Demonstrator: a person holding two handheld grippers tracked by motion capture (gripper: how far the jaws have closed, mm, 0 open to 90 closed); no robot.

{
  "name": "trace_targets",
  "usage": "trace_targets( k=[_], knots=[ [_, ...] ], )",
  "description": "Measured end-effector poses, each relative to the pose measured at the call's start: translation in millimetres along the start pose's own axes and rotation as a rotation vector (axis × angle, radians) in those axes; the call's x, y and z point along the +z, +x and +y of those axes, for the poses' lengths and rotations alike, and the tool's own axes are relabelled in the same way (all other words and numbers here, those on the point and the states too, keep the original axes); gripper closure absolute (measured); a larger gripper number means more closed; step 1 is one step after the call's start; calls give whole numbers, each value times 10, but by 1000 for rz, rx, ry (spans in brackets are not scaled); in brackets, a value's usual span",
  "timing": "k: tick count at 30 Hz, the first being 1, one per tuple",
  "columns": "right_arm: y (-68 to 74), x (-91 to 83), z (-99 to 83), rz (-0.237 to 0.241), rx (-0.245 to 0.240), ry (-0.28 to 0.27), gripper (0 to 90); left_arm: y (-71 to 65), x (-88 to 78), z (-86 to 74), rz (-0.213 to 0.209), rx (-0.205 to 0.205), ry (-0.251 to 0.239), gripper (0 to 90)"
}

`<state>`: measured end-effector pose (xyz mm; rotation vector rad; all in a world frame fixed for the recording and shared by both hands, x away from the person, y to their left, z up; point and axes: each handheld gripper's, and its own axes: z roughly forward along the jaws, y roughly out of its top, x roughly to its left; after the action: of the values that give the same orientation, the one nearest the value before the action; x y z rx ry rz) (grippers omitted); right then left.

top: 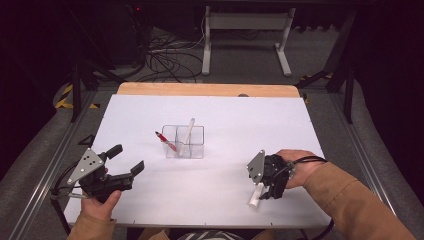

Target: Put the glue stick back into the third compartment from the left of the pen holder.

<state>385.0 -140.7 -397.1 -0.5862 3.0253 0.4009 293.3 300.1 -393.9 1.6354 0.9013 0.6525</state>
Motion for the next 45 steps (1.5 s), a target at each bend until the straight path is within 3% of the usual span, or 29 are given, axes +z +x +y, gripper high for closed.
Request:
trace_targets(
  k=[20, 33, 45],
  knots=[
    [-21, 202, 2, 53, -21, 82, 349, 1, -10, -14, 4, -13, -7, 98],
    [-20, 278, 16, 27, -65, 119, 369, 7, -19, -11, 4, -12, -8, 97],
    [-18, 363, 25, 38, -102, 145, 455, 15, -20, -11, 3, -10, -9, 98]
  ],
)
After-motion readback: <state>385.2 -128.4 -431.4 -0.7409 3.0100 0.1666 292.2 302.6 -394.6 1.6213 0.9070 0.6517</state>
